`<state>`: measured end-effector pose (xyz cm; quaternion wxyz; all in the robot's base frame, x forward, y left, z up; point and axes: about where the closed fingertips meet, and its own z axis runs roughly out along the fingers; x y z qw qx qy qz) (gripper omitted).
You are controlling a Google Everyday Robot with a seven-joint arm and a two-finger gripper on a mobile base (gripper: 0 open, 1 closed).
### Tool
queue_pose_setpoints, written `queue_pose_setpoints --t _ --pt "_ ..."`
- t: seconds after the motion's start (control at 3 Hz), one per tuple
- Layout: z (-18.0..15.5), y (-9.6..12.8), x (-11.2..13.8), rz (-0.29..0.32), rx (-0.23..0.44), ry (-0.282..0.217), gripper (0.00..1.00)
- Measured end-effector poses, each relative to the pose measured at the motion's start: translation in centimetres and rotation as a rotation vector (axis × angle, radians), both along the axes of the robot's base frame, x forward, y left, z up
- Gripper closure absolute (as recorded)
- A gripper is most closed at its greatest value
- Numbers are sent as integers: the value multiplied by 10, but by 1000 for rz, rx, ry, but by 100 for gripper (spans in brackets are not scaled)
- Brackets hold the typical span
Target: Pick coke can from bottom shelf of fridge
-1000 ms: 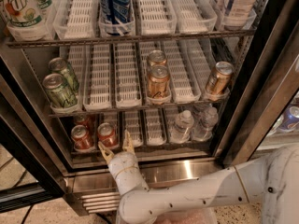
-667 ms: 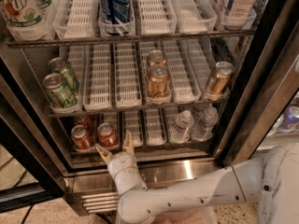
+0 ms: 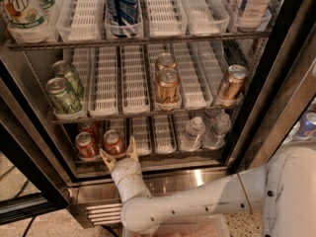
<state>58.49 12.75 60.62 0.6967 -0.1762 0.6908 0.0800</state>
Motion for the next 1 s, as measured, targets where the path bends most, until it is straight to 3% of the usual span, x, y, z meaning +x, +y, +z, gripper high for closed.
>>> queue_pose_setpoints --t 1.0 --pt "6 1 23 -41 30 -29 37"
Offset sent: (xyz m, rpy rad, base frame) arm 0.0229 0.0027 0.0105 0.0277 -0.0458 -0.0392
